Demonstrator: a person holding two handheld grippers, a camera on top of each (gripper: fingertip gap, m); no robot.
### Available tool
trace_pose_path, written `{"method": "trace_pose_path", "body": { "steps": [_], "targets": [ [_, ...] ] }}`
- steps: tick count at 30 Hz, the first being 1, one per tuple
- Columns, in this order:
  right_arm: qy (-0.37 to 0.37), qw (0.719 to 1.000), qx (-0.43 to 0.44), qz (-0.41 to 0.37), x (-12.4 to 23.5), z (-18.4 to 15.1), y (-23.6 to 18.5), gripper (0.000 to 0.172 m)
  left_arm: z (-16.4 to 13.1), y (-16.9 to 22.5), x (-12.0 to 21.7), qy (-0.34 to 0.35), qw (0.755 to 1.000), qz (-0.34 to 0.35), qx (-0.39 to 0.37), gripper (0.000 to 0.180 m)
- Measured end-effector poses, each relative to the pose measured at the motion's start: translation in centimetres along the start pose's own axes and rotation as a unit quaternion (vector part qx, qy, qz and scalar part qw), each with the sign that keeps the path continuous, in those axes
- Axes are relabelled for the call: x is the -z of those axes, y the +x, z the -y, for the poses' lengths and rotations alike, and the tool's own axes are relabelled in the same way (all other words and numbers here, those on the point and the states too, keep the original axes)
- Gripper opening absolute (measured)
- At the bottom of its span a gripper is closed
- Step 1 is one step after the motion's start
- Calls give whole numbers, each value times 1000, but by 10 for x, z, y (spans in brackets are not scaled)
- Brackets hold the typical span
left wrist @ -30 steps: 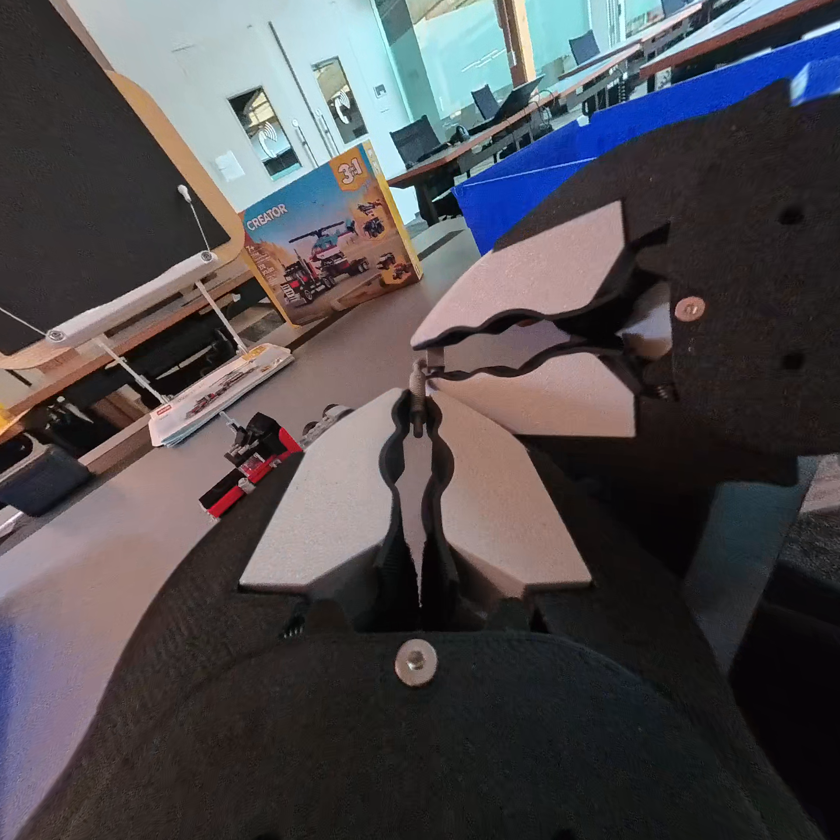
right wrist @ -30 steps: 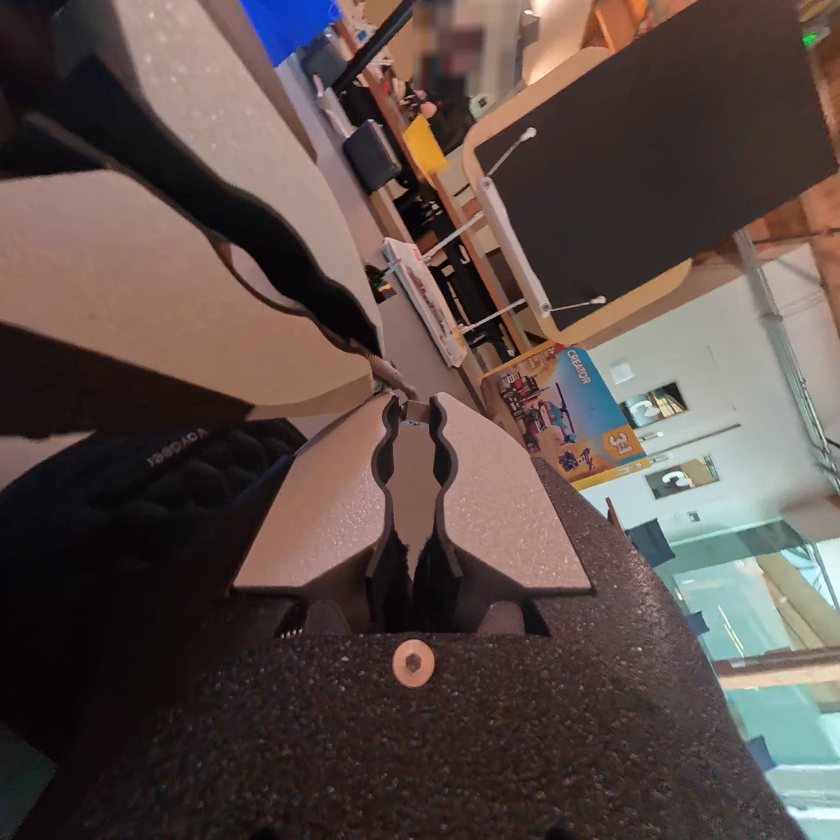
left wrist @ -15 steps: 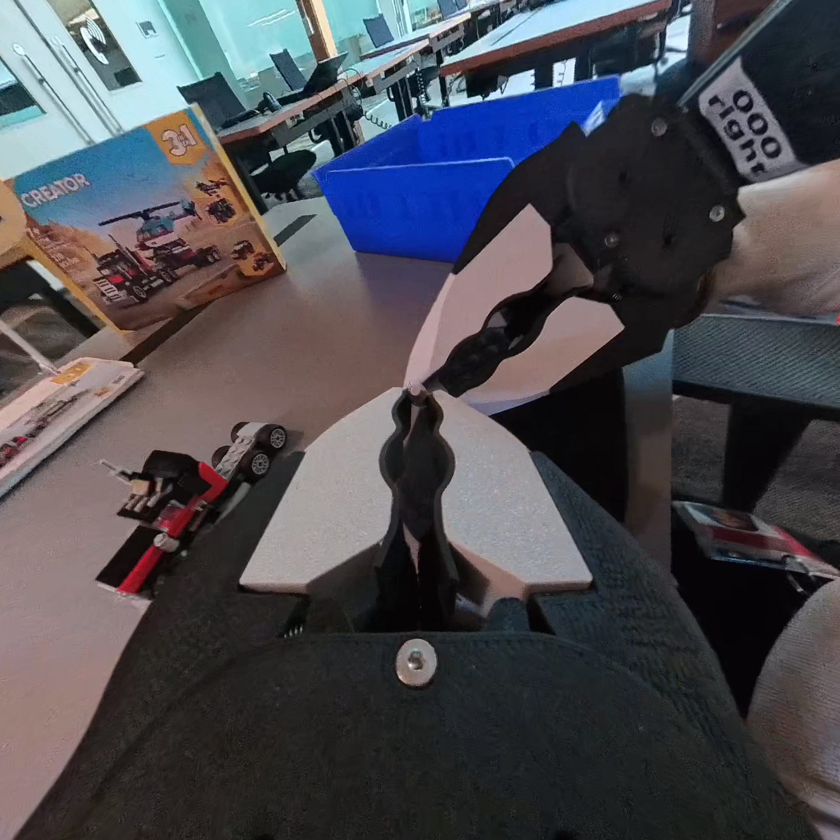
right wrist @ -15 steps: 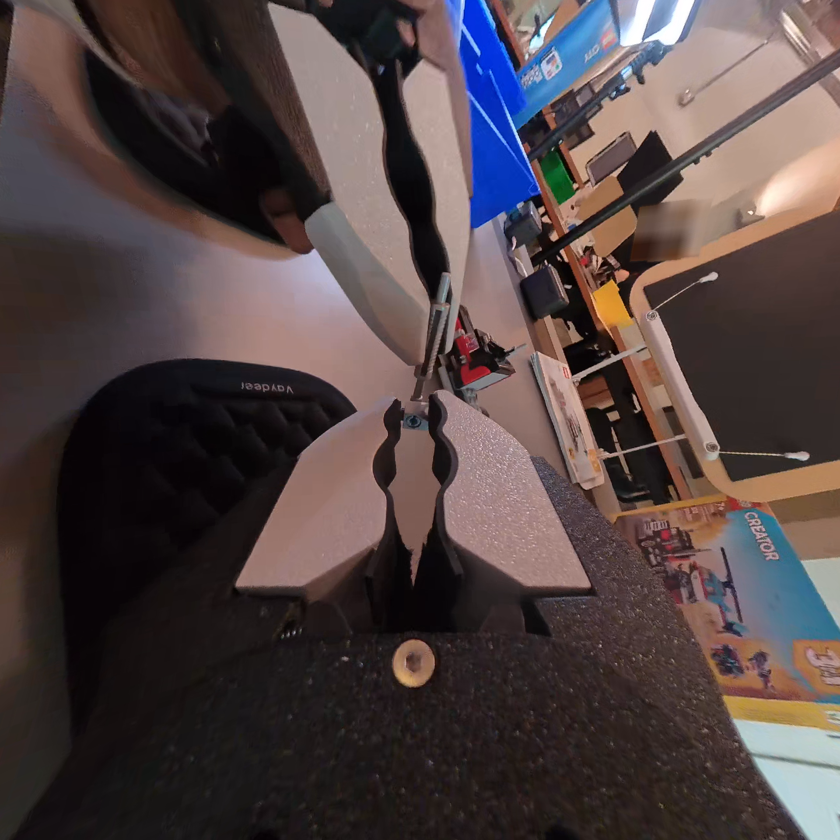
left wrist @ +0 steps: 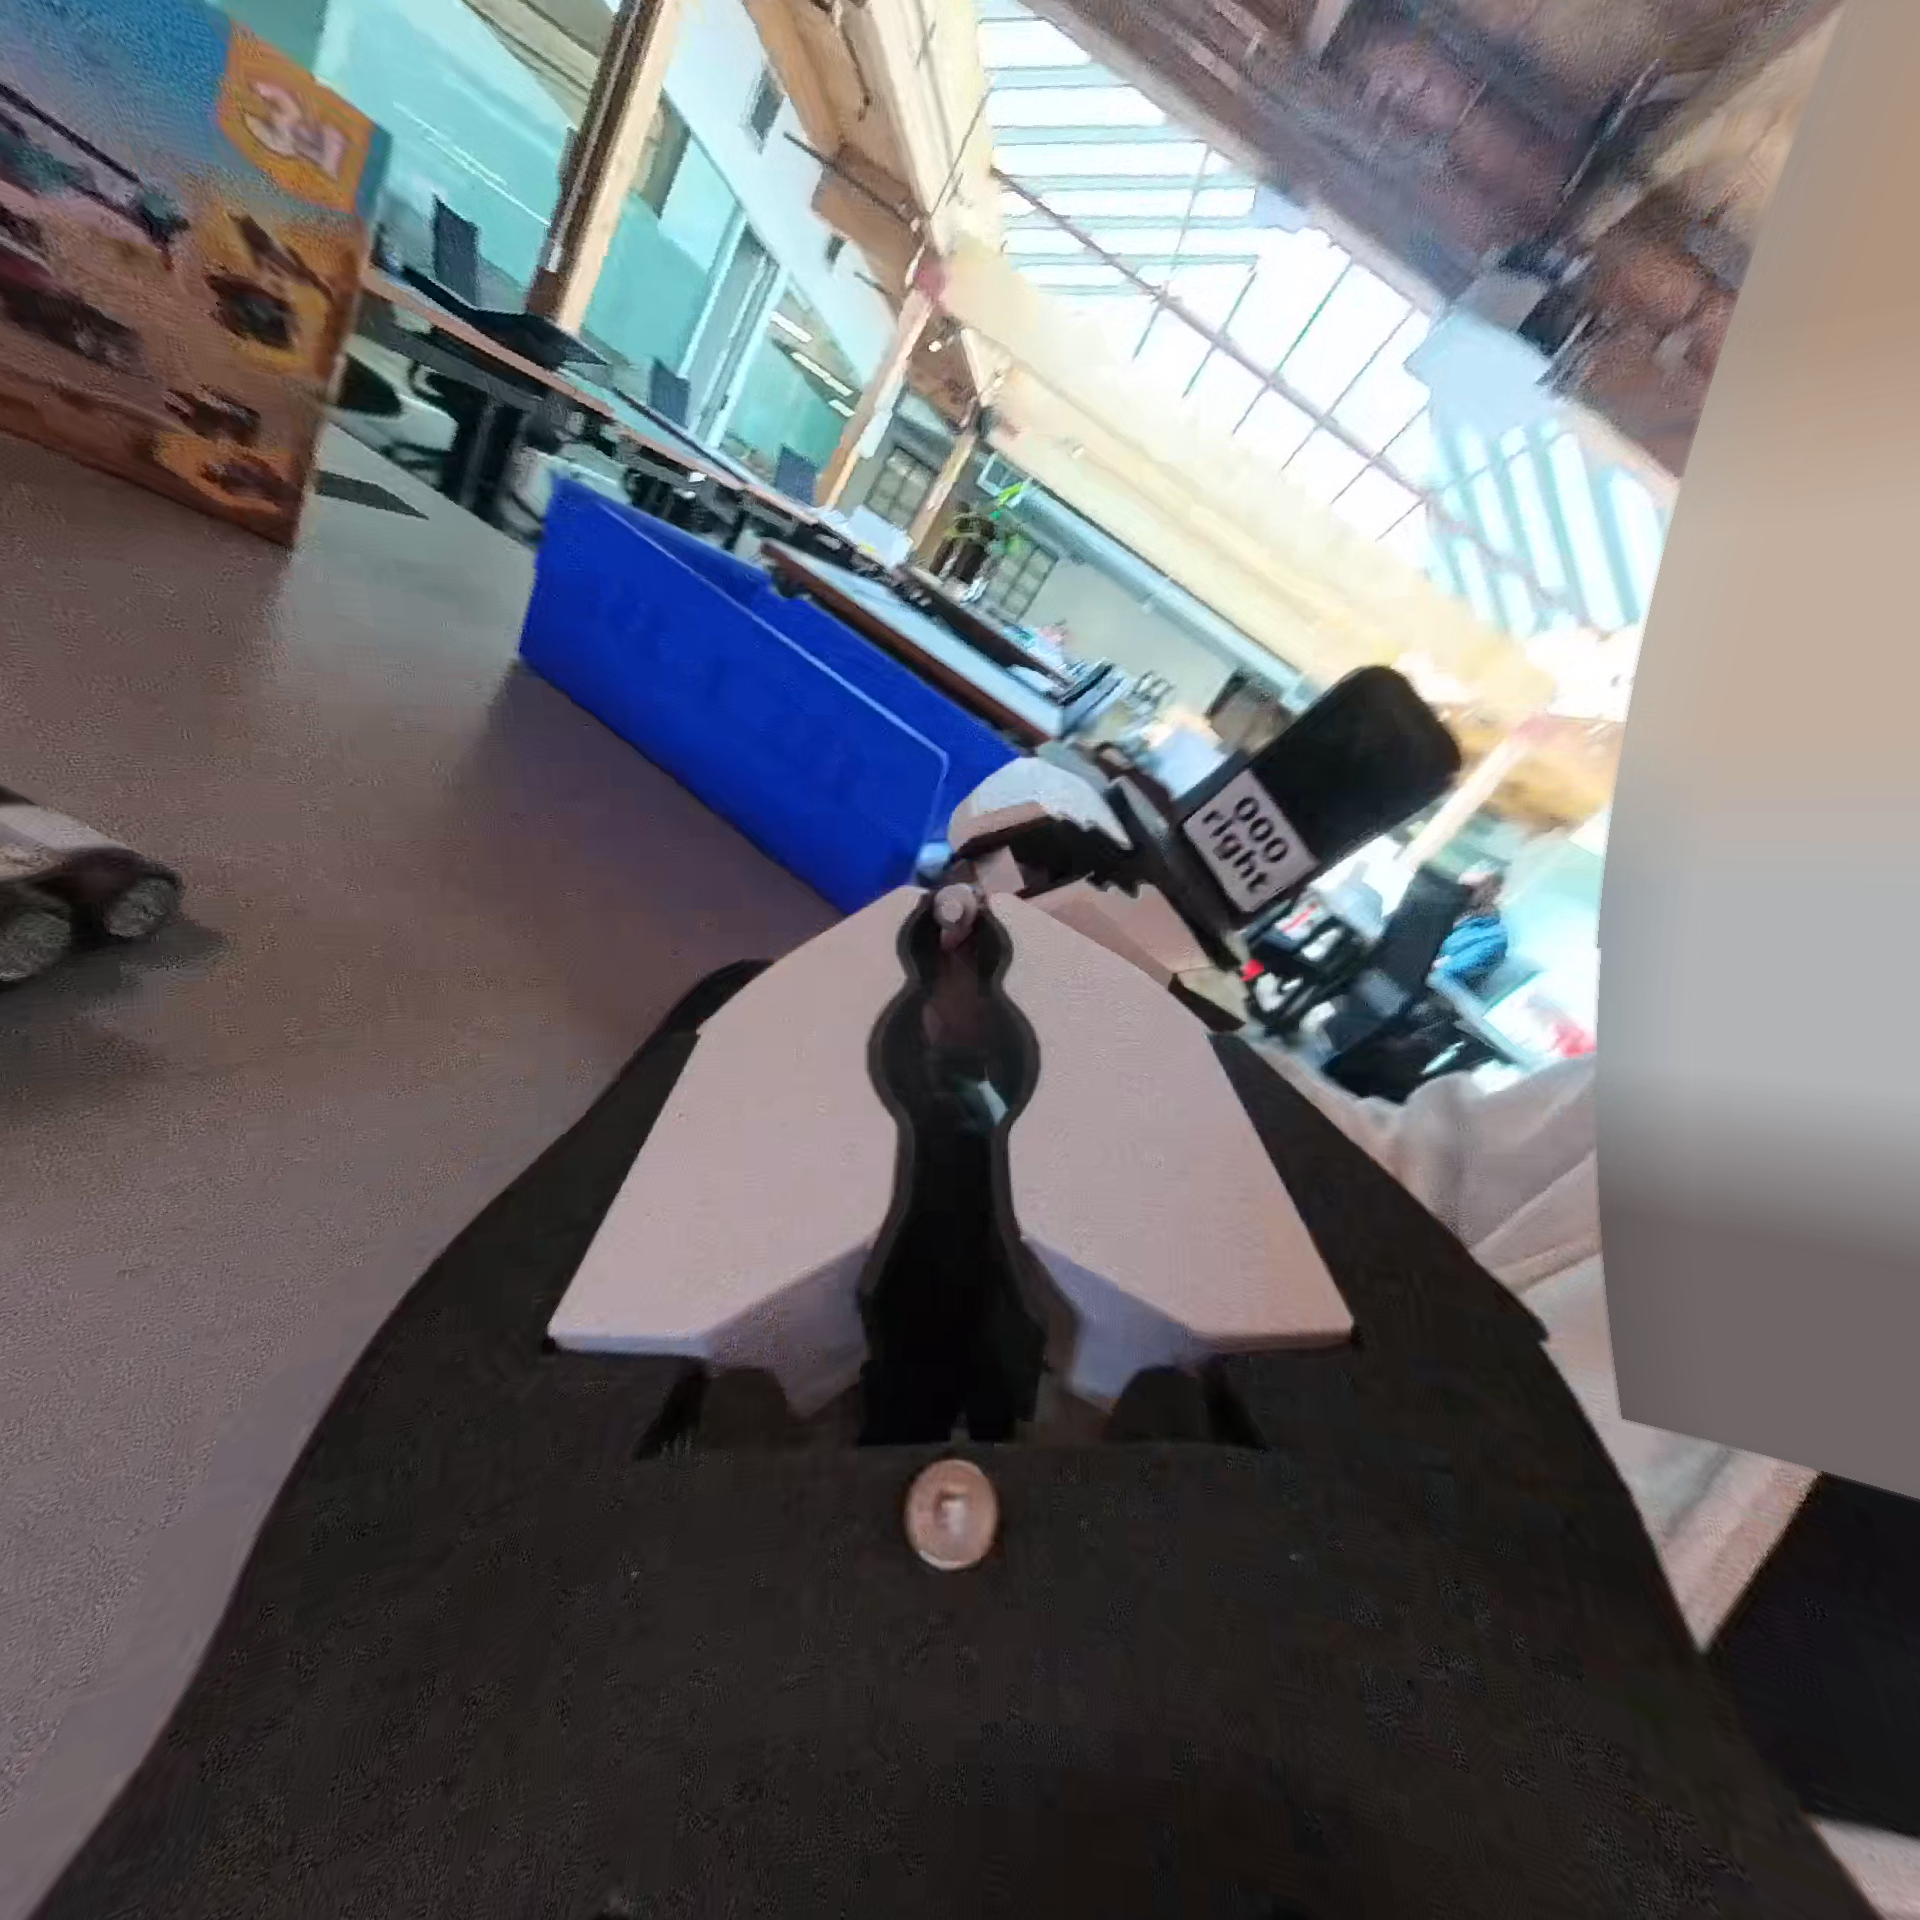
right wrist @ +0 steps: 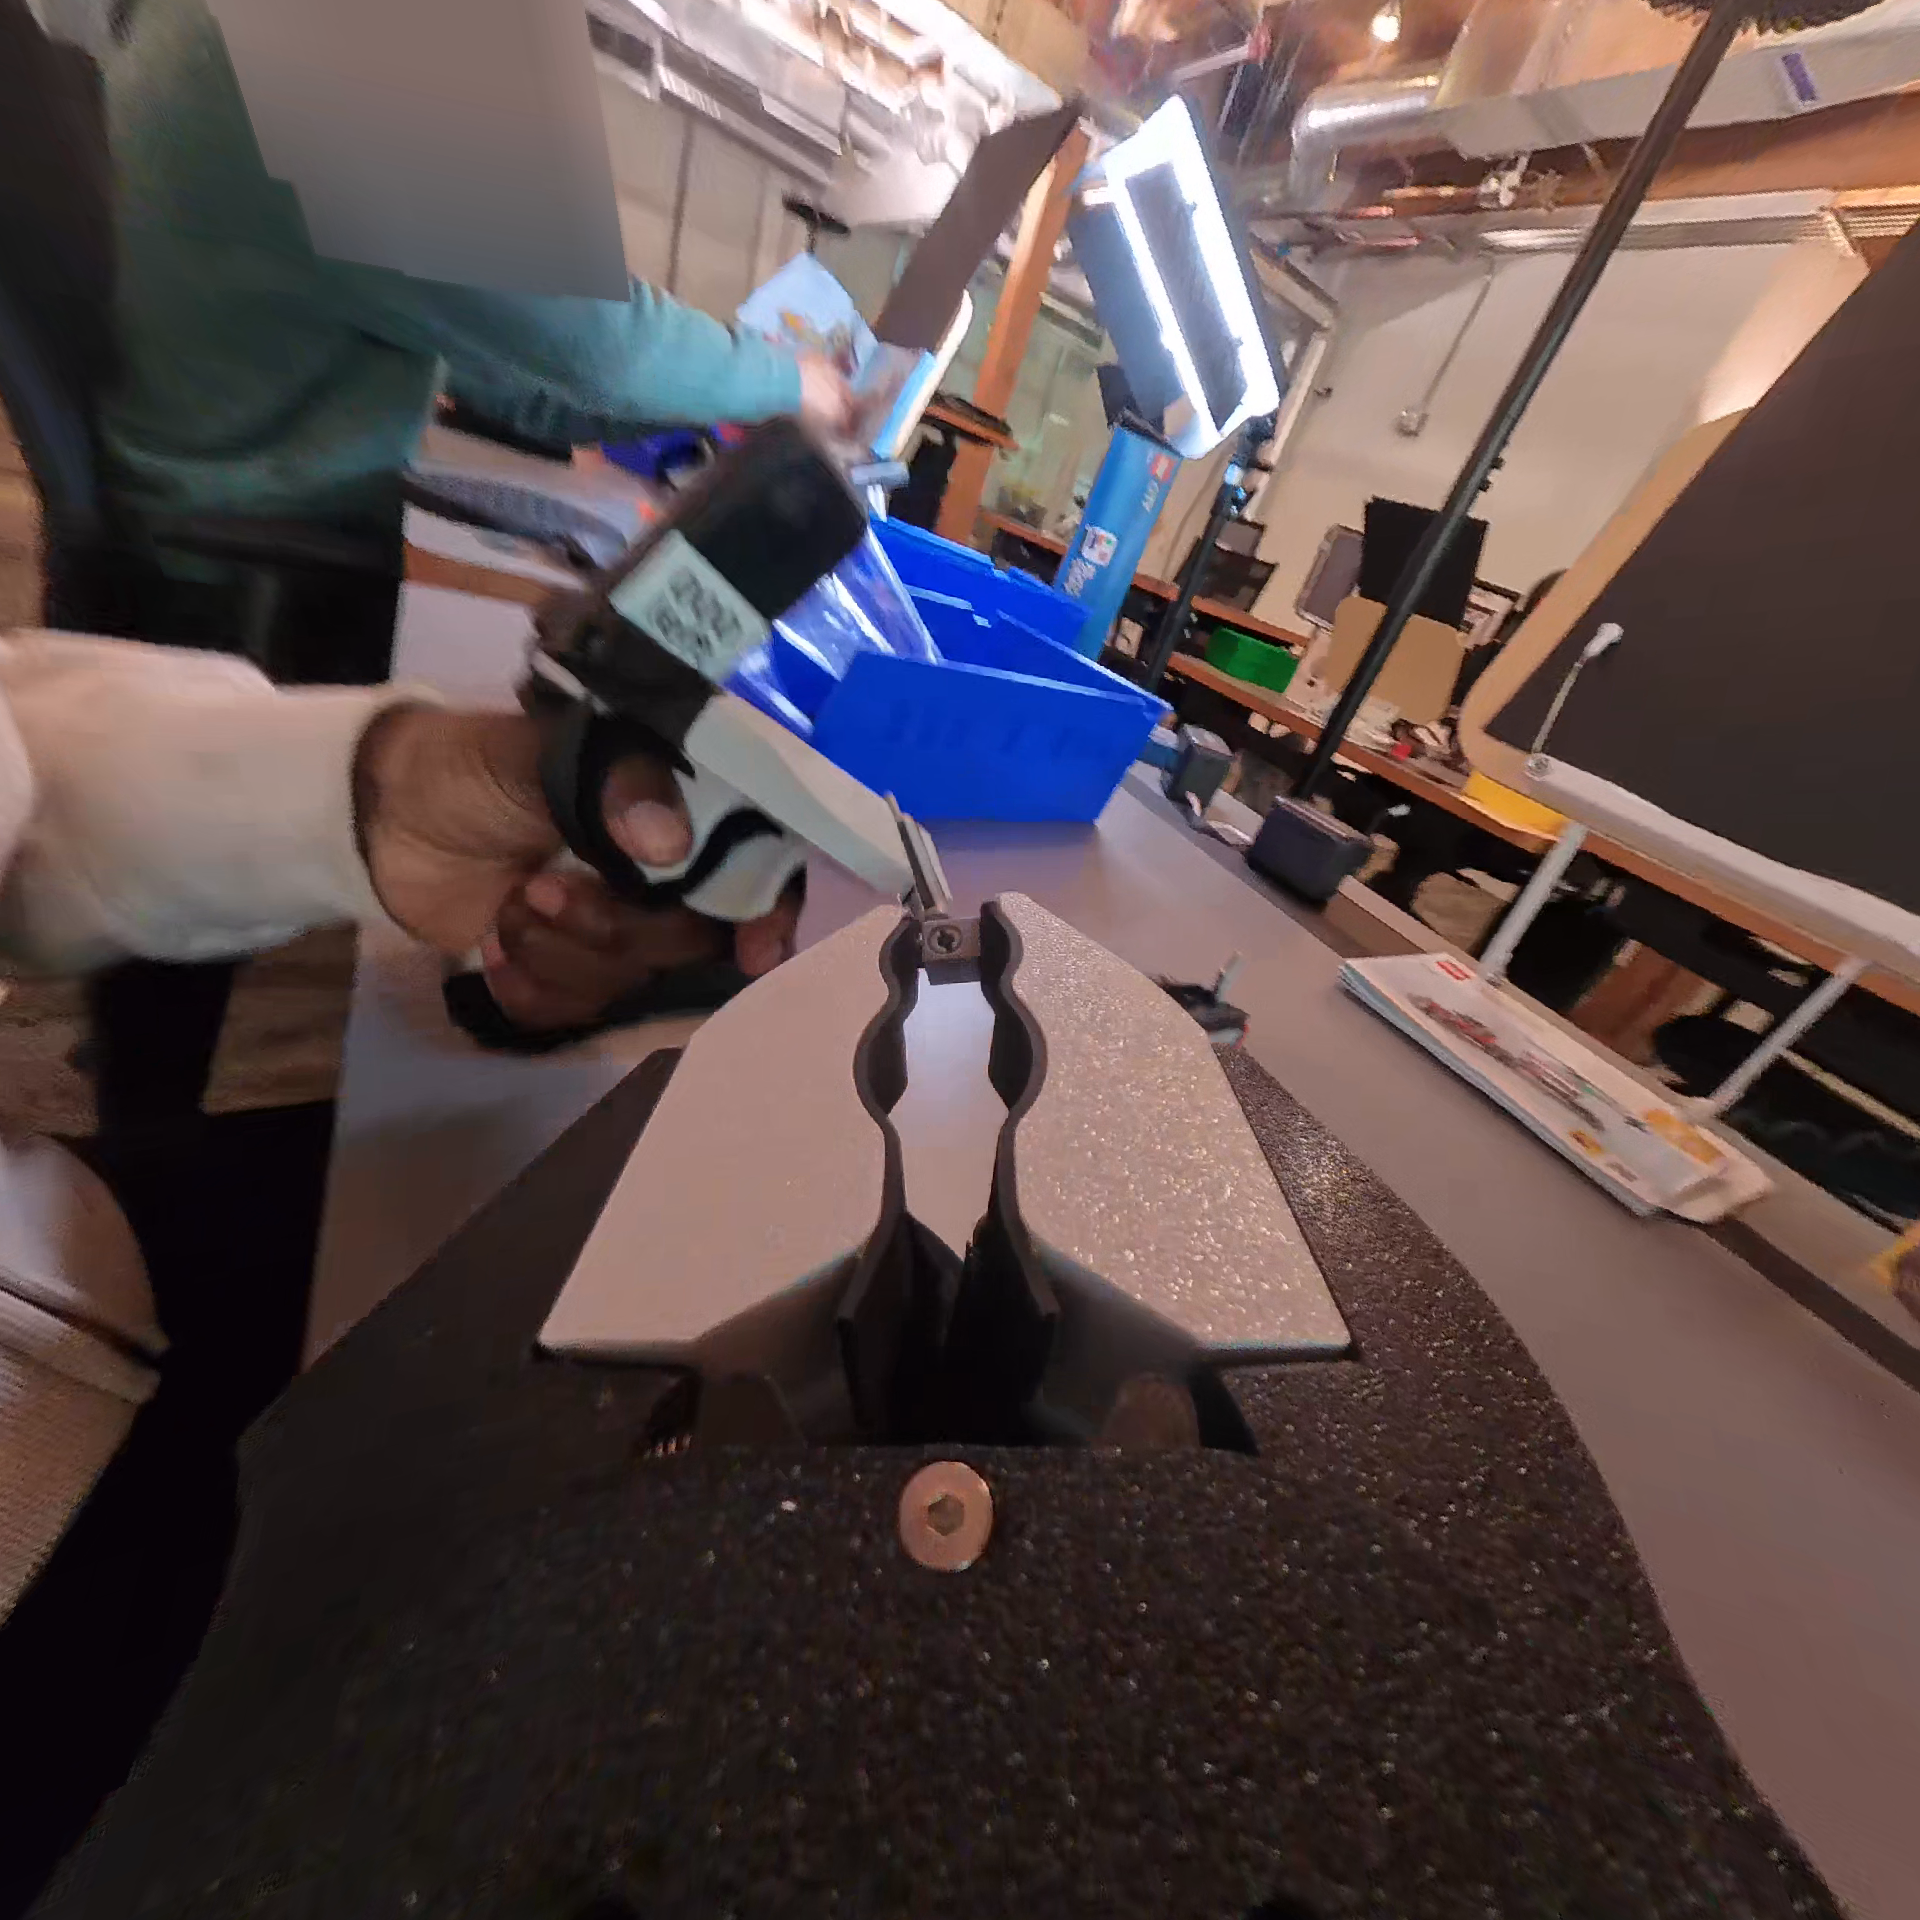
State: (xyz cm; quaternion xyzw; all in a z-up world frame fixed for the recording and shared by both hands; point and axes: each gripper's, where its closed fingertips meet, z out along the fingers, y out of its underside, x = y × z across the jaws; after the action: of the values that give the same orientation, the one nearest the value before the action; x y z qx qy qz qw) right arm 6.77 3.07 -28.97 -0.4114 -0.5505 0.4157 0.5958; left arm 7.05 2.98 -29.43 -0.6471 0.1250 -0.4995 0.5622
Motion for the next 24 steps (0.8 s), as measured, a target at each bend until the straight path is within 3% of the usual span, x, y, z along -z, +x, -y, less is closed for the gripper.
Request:
{"method": "trace_pose_path", "body": {
  "steps": [3, 9, 13, 16, 19, 24],
  "targets": [
    [50, 997, -56, 21, -2, 17, -3, 11, 6, 9, 4, 47, 991, -65, 107, 6],
    [140, 974, -173, 45, -7, 35, 0, 10, 19, 18, 7, 96, 972, -115, 179, 7],
    [34, 997, -61, 24, -13, 18, -2, 11, 16, 9, 12, 63, 997, -23, 44, 7],
    [-52, 998, 15, 15, -13, 6, -2, 15, 14, 6, 13, 28, 995, 34, -91, 7],
    [-128, 988, 80, 13, -13, -2, -1, 17, 11, 6, 12, -13, 963, 91, -252, 7],
    [-209, 957, 200, 6, -15, -9, -3, 13, 9, 7, 11, -62, 880, 149, -447, 7]
  ]
}}
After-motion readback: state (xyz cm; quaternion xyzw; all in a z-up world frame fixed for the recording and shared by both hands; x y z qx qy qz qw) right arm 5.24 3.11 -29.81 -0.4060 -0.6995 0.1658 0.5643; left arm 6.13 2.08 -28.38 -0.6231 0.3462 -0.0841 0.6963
